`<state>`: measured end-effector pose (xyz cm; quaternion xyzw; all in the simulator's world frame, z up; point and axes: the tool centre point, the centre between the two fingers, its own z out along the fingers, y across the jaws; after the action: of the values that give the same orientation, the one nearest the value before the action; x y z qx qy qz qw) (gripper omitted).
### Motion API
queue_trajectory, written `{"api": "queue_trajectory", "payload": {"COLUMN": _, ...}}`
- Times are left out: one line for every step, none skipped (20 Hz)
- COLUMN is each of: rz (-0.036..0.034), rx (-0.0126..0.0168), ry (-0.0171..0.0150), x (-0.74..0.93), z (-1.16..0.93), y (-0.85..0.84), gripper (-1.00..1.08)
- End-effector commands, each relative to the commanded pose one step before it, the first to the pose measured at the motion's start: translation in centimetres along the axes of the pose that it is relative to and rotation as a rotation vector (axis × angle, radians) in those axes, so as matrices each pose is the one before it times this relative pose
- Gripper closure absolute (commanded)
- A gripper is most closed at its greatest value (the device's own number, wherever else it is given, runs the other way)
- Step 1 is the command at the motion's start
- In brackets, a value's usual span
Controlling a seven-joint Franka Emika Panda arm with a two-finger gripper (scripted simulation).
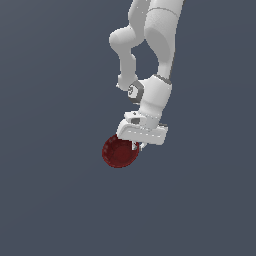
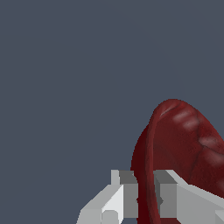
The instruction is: Pick up the object and move it to a goal position.
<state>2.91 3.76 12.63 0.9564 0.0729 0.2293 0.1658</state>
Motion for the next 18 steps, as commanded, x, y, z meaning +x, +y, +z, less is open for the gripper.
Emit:
{"api": "queue_trajectory", "payload": {"rz": 0.00154, "rx": 0.00094, "ry": 0.00165, "x": 0.898, "z": -1.950, "y": 0.251, "gripper": 1.08}}
{"api": "queue_trajectory", "payload": {"rz": 0.00000, "rx": 0.00000, "ry": 0.00000, "x": 0.330, "z": -0.753, "y": 0.083, "gripper": 1.08}}
{"api": "queue_trajectory", "payload": {"rz": 0.00000, "rx": 0.00000, "ry": 0.00000, "x": 0.331, "z": -0.753, "y": 0.086, "gripper": 1.08}}
{"api": "queue_trajectory", "payload": {"rz": 0.00000, "rx": 0.00000, "ry": 0.00000, "x": 0.334, "z": -0.753, "y": 0.089, "gripper": 1.08}}
{"api": "queue_trajectory", "payload": {"rz": 0.00000, "rx": 0.00000, "ry": 0.00000, "x": 0.336, "z": -0.755, "y": 0.093, "gripper": 1.08}}
{"api": "queue_trajectory", "payload": {"rz": 0.00000, "rx": 0.00000, "ry": 0.00000, "x": 0.339, "z": -0.757, "y": 0.096, "gripper": 1.08}}
{"api": "queue_trajectory", "payload": {"rz": -0.00016, "rx": -0.00039, "ry": -0.00025, "x": 0.339, "z": -0.742, "y": 0.094, "gripper": 1.08}}
{"api": "queue_trajectory", "payload": {"rz": 0.00000, "rx": 0.00000, "ry": 0.00000, "x": 0.331, "z": -0.729, "y": 0.100, "gripper": 1.08}}
{"api": "queue_trajectory", "payload": {"rz": -0.00040, "rx": -0.00027, "ry": 0.00009, "x": 0.322, "z": -0.701, "y": 0.076, "gripper": 1.08}}
{"api": "queue_trajectory", "payload": {"rz": -0.00041, "rx": -0.00023, "ry": 0.00014, "x": 0.309, "z": -0.670, "y": 0.073, "gripper": 1.08}}
{"api": "queue_trajectory", "payload": {"rz": 0.00000, "rx": 0.00000, "ry": 0.00000, "x": 0.291, "z": -0.625, "y": 0.095, "gripper": 1.08}}
{"api": "queue_trajectory", "payload": {"rz": -0.00071, "rx": -0.00037, "ry": 0.00028, "x": 0.282, "z": -0.611, "y": 0.048, "gripper": 1.08}}
{"api": "queue_trajectory", "payload": {"rz": 0.00000, "rx": 0.00000, "ry": 0.00000, "x": 0.262, "z": -0.556, "y": 0.089, "gripper": 1.08}}
{"api": "queue_trajectory", "payload": {"rz": -0.00083, "rx": -0.00038, "ry": 0.00036, "x": 0.258, "z": -0.548, "y": 0.035, "gripper": 1.08}}
{"api": "queue_trajectory", "payload": {"rz": 0.00000, "rx": 0.00000, "ry": 0.00000, "x": 0.238, "z": -0.485, "y": 0.086, "gripper": 1.08}}
{"api": "queue_trajectory", "payload": {"rz": -0.00086, "rx": -0.00026, "ry": 0.00039, "x": 0.233, "z": -0.478, "y": 0.027, "gripper": 1.08}}
{"api": "queue_trajectory", "payload": {"rz": -0.00043, "rx": -0.00012, "ry": 0.00020, "x": 0.215, "z": -0.431, "y": 0.050, "gripper": 1.08}}
{"api": "queue_trajectory", "payload": {"rz": -0.00043, "rx": -0.00012, "ry": 0.00020, "x": 0.197, "z": -0.394, "y": 0.045, "gripper": 1.08}}
